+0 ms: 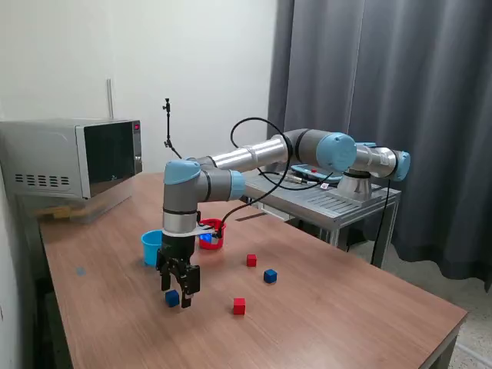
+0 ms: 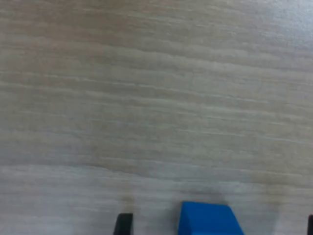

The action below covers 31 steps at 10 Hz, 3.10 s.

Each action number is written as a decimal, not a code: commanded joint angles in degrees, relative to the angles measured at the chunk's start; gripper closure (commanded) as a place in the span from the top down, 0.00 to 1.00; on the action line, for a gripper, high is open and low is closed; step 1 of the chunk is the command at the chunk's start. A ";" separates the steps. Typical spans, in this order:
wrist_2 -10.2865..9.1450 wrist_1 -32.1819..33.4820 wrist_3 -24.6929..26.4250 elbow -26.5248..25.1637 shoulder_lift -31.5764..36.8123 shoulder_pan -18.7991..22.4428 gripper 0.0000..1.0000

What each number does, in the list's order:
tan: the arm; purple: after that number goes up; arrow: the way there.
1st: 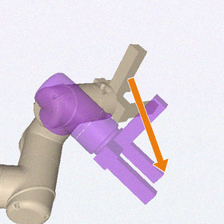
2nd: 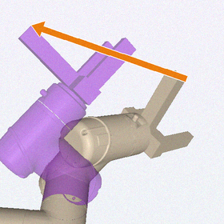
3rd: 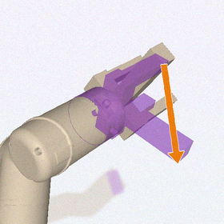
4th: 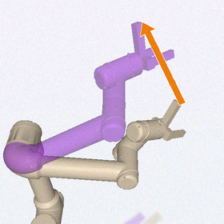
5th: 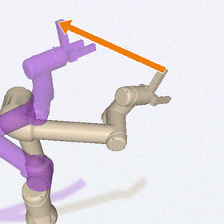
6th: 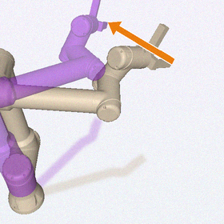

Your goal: Place red objects in the red bin, and blue objects in the blue bin.

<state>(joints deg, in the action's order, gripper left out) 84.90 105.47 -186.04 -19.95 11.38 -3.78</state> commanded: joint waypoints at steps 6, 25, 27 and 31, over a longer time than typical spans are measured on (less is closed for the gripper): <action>-0.08 0.09 0.42 0.36 -0.04 0.00 0.00; 11.60 -2.99 5.78 -11.15 14.80 -6.06 0.00; 14.32 -3.07 5.95 -13.69 16.30 -6.85 0.00; 14.07 -8.70 8.85 -16.08 17.19 -8.00 0.00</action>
<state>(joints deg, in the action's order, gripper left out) 99.12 98.04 -177.80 -35.27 28.41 -11.56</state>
